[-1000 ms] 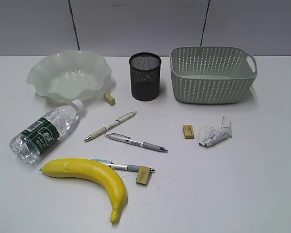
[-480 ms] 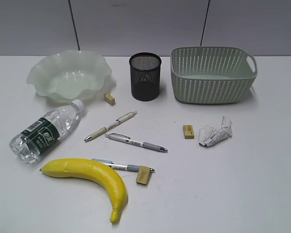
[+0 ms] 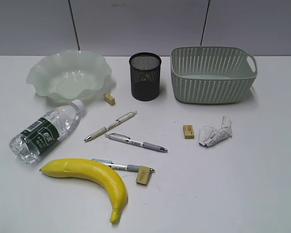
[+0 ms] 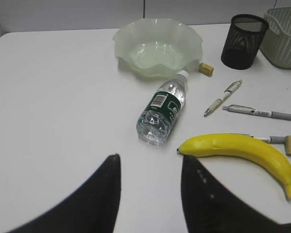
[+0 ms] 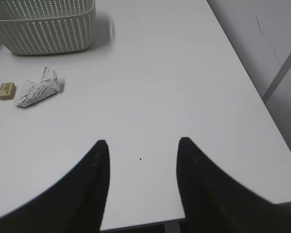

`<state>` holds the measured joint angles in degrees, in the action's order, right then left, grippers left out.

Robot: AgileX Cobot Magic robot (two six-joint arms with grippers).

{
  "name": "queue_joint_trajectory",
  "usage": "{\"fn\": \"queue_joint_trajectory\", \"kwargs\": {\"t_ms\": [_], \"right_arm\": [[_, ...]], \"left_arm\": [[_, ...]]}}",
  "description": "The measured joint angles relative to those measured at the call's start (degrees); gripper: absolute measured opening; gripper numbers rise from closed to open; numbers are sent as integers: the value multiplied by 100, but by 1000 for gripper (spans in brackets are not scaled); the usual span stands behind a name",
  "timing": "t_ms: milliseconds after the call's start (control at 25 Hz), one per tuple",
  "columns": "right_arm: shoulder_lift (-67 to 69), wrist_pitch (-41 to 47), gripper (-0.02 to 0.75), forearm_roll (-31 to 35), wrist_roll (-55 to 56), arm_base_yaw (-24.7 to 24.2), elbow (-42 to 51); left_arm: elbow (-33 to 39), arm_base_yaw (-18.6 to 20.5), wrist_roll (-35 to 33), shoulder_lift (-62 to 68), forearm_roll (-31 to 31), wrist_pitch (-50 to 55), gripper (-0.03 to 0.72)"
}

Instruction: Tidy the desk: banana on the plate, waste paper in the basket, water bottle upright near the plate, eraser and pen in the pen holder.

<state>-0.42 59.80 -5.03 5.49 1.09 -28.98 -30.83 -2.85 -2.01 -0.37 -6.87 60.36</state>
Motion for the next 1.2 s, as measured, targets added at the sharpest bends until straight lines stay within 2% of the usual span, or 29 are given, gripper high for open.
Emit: {"fn": "queue_joint_trajectory", "kwargs": {"t_ms": [160, 360, 440, 520, 560, 680, 760, 880, 1000, 1080, 1200], "right_arm": [[0, 0, 368, 0, 0, 0, 0], [0, 0, 368, 0, 0, 0, 0], [0, 0, 368, 0, 0, 0, 0], [0, 0, 368, 0, 0, 0, 0], [0, 0, 368, 0, 0, 0, 0], [0, 0, 368, 0, 0, 0, 0], [0, 0, 368, 0, 0, 0, 0], [0, 0, 368, -6, 0, 0, 0], [0, 0, 368, -6, 0, 0, 0], [0, 0, 368, -6, 0, 0, 0], [0, 0, 368, -6, 0, 0, 0]], "left_arm": [[-60, 0, 0, 388, -297, -199, 311], [-71, 0, -142, 1538, -1011, -1323, 311], [-71, 0, -653, 2202, -1506, -1781, 311], [-83, 0, -1418, 2879, -2117, -2119, 311], [-105, 0, -2005, 3342, -2533, -2194, 311], [-266, 0, -3236, 4476, -3293, -2135, 311], [-491, 0, -3906, 5426, -3584, -1911, 311], [-1038, -70, -4653, 6454, -3666, -1391, 332], [-1581, -369, -5085, 7336, -3510, -1182, 442], [-2007, -786, -5195, 7843, -3090, -1135, 520], [-2449, -1372, -5220, 8406, -2347, -1081, 553]]}}
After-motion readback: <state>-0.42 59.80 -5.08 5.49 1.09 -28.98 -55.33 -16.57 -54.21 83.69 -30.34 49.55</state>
